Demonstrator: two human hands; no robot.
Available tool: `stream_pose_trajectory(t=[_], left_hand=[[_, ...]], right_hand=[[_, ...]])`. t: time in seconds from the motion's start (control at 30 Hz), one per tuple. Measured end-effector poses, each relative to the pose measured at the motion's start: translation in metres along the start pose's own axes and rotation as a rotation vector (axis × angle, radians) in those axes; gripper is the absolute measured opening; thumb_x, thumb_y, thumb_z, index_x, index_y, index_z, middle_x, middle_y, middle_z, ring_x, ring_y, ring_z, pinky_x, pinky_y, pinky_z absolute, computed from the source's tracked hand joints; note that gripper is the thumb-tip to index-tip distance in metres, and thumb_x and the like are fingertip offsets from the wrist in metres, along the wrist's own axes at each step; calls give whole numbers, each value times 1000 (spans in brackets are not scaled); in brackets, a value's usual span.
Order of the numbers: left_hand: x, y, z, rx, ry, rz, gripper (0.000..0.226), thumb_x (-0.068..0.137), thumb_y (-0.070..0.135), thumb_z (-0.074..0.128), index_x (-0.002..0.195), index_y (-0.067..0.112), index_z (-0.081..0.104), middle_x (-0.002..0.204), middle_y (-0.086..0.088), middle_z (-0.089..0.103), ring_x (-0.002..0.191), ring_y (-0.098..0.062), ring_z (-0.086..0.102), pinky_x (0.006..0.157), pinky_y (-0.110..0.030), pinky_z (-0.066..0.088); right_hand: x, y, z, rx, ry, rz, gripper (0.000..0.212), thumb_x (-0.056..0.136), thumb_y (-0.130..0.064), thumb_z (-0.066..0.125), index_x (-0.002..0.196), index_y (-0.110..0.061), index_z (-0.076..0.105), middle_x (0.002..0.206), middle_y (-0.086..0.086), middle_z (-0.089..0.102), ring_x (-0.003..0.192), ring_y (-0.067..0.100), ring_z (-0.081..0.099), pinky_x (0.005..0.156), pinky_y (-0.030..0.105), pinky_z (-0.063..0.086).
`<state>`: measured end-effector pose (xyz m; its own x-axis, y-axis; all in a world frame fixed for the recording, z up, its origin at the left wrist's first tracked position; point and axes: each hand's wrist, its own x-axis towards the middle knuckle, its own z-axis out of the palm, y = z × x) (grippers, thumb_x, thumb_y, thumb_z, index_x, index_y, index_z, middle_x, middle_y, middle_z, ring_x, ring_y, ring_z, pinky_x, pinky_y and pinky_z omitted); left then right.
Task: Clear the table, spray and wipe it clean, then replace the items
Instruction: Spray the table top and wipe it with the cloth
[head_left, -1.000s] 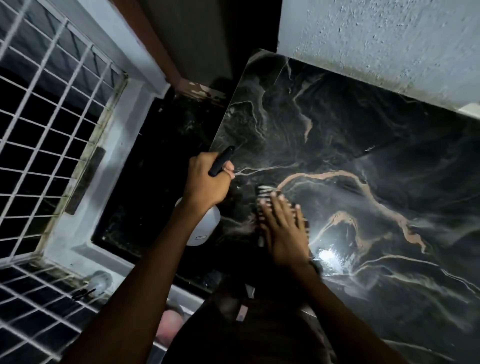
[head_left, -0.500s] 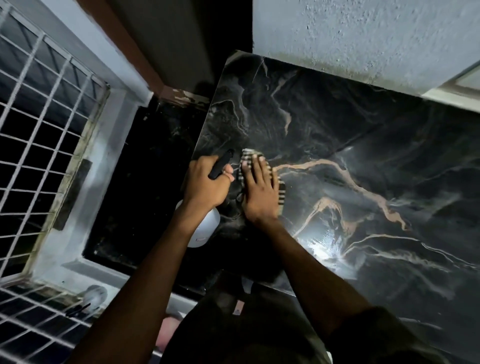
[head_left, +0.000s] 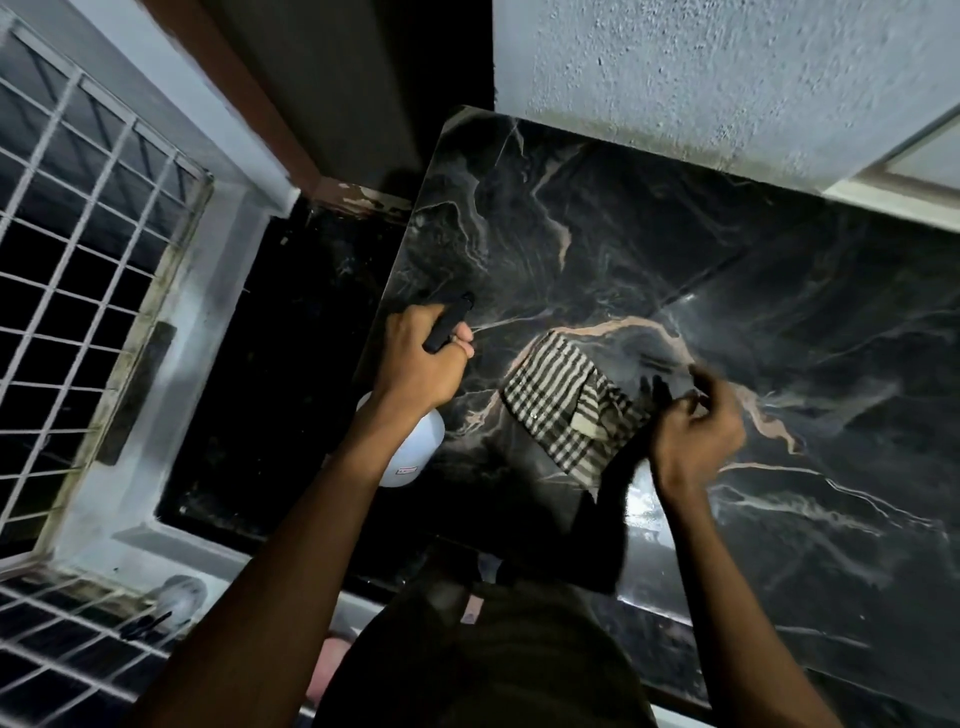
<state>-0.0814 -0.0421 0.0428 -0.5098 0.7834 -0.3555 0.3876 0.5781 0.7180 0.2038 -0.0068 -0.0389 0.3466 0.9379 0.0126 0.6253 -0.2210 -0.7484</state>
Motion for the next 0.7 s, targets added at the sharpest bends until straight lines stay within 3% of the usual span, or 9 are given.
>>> stream_pose_trajectory(t=[0.03,0.1,0.2,0.27,0.4,0.57,0.7], left_hand=[[-1,-1,2,-2,2,-2,23,65,20,51,75,15,71,73,-5,76,72,-26,74,61,-50,64],[-3,-3,4,6,4,-7,23,66,19,51,74,16,72,72,-3,76,72,-25,74,60,-49,64],[-4,-7,5,22,-3,-25,22,66,20,52,74,18,72,73,-2,76,73,-24,74,60,-48,64],[-4,-8,7,40,1,-25,20,66,21,53,72,20,72,73,0,76,73,-22,74,61,-48,65],[-3,-7,15,38,-15,-10,18,66,19,51,64,25,68,73,-1,77,74,-23,75,65,-48,65],[-3,5,27,20,-57,17,18,70,12,53,69,18,70,74,-9,76,75,-32,73,65,-52,64],[-3,12,26,-17,-62,26,18,67,16,50,66,22,67,75,-10,75,78,-34,72,66,-52,63]], right_hand=[[-6,1,3,-11,-54,-121,46,85,-9,47,125,-7,68,126,14,69,118,31,63,105,41,49],[-24,-2,20,-91,-331,-333,55,90,-20,46,144,-13,56,151,13,53,140,32,47,120,46,35],[-53,-15,65,-462,-653,-635,63,104,-38,36,164,-29,19,173,8,8,160,24,7,129,48,7],[-61,-20,89,-601,-685,-724,64,106,-44,29,165,-31,9,173,7,-3,160,23,-4,128,52,3],[-43,-8,96,-614,-666,-812,66,105,-49,28,165,-27,11,174,3,3,161,19,1,128,53,8],[-28,52,42,-702,-510,-566,70,103,-50,31,165,-27,10,173,1,13,160,17,8,127,58,9],[-9,56,32,-740,-434,-333,69,103,-49,25,165,-27,6,174,3,7,160,20,7,126,59,8]])
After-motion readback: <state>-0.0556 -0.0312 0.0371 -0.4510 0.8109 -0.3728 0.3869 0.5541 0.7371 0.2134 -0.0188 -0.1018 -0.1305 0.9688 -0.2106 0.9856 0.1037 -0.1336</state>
